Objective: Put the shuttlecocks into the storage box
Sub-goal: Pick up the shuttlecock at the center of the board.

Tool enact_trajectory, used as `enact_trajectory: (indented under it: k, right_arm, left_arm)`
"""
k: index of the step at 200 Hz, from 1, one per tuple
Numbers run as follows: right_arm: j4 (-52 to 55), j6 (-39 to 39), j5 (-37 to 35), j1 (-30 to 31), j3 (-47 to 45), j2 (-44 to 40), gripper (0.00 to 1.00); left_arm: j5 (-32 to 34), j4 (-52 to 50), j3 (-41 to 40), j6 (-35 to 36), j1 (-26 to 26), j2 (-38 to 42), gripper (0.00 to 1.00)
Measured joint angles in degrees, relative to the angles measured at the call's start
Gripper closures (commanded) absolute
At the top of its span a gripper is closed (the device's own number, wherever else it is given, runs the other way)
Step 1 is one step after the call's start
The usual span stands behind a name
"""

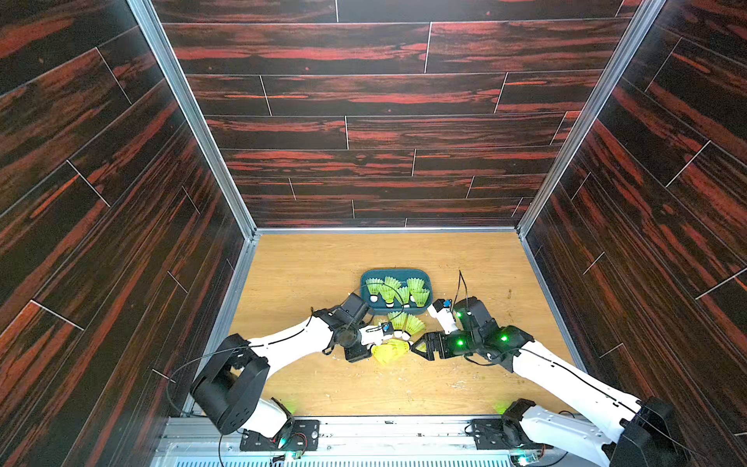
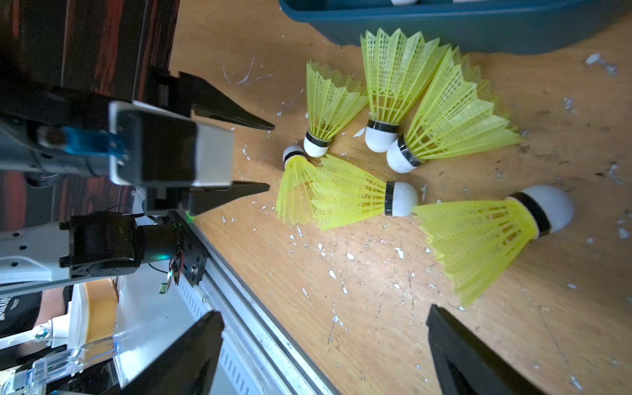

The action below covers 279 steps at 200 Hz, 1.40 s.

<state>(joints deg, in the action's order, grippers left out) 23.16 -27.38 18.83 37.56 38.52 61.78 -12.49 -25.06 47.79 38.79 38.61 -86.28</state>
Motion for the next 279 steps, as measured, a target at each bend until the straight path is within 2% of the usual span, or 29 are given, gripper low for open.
enact_trajectory:
  k: [63, 147, 193, 224, 279]
  right_arm:
    - [1.53, 0.02, 0.00, 0.00, 0.07, -0.24, 0.03]
    - [5.01, -0.24, -1.01, -0.66, 0.35, -4.81, 0.03]
    - [6.21, -0.44, -1.73, -1.73, 0.42, -5.16, 0.03]
    - [6.56, -0.39, -1.88, -2.73, 0.44, -5.16, 0.03]
    - [7.04, -0.37, -1.88, -4.00, 0.44, -5.18, 0.03]
  left_arm:
    - [1.42, -1.22, 1.01, 3.48, 2.25, -3.52, 0.39]
    - [4.68, -1.25, 4.09, 5.57, 3.80, -7.41, 0.39]
    - [5.16, -1.40, 4.26, 5.46, 5.44, -8.20, 0.52]
    - [5.20, -1.55, 4.26, 5.07, 6.25, -8.20, 0.56]
    - [4.66, -2.82, 4.26, 4.26, 7.19, -8.17, 0.55]
